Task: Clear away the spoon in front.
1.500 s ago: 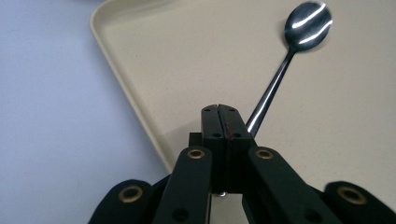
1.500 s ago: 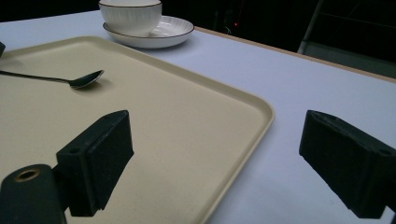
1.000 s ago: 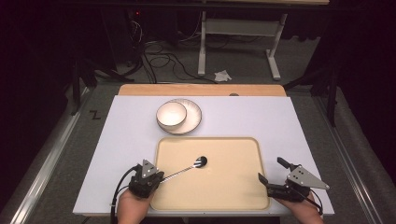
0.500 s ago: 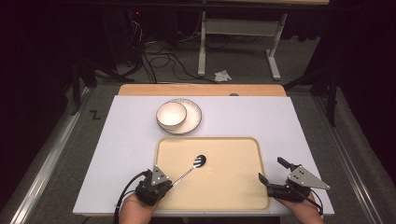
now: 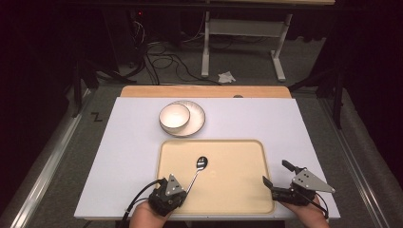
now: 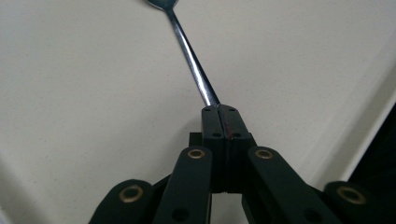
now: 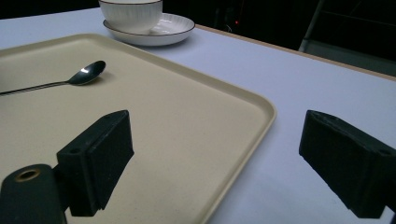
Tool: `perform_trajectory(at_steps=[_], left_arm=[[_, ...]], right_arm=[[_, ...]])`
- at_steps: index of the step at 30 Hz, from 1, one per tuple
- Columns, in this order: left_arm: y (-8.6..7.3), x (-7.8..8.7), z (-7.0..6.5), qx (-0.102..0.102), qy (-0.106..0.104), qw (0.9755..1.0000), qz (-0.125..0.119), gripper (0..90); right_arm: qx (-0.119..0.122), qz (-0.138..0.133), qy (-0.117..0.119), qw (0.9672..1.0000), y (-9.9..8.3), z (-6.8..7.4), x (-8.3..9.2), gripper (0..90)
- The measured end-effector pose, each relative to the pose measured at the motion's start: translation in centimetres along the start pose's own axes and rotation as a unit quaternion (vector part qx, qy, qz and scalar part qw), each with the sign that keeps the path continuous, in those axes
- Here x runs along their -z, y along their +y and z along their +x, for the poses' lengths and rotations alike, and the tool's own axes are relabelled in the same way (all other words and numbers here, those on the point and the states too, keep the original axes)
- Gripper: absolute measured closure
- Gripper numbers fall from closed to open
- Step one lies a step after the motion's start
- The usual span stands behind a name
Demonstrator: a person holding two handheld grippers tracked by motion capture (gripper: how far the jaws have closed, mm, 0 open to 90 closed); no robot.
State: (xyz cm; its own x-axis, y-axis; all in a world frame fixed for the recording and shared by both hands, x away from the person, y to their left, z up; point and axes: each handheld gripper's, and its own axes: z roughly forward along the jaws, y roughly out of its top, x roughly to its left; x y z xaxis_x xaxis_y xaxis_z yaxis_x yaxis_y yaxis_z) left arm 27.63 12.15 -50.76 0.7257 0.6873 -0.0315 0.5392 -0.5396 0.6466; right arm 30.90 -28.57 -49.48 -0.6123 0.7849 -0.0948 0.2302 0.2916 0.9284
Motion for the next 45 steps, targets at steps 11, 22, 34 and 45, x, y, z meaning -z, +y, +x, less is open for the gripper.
perform_trajectory(at_steps=[11, 22, 34, 45], left_arm=[[3.9, -1.5, 1.8, 0.040, -0.007, 0.9981, -0.046, 90.0], [6.4, -5.5, 2.2, 0.055, 0.001, 0.9983, -0.020, 90.0], [5.1, -4.2, 5.2, 0.093, 0.027, 0.9952, -0.015, 90.0], [4.6, -3.8, 5.8, 0.098, 0.031, 0.9946, -0.014, 90.0]], right_arm=[[-0.002, -0.003, -0.004, 1.0000, 0.1, -0.1, 0.2, 10.5], [-0.005, -0.004, -0.005, 1.0000, 0.0, -0.2, 0.3, 10.5], [0.000, -0.004, -0.003, 1.0000, 0.0, -0.1, 0.1, 10.6], [0.000, -0.003, -0.002, 1.0000, 0.0, -0.1, 0.1, 10.6]])
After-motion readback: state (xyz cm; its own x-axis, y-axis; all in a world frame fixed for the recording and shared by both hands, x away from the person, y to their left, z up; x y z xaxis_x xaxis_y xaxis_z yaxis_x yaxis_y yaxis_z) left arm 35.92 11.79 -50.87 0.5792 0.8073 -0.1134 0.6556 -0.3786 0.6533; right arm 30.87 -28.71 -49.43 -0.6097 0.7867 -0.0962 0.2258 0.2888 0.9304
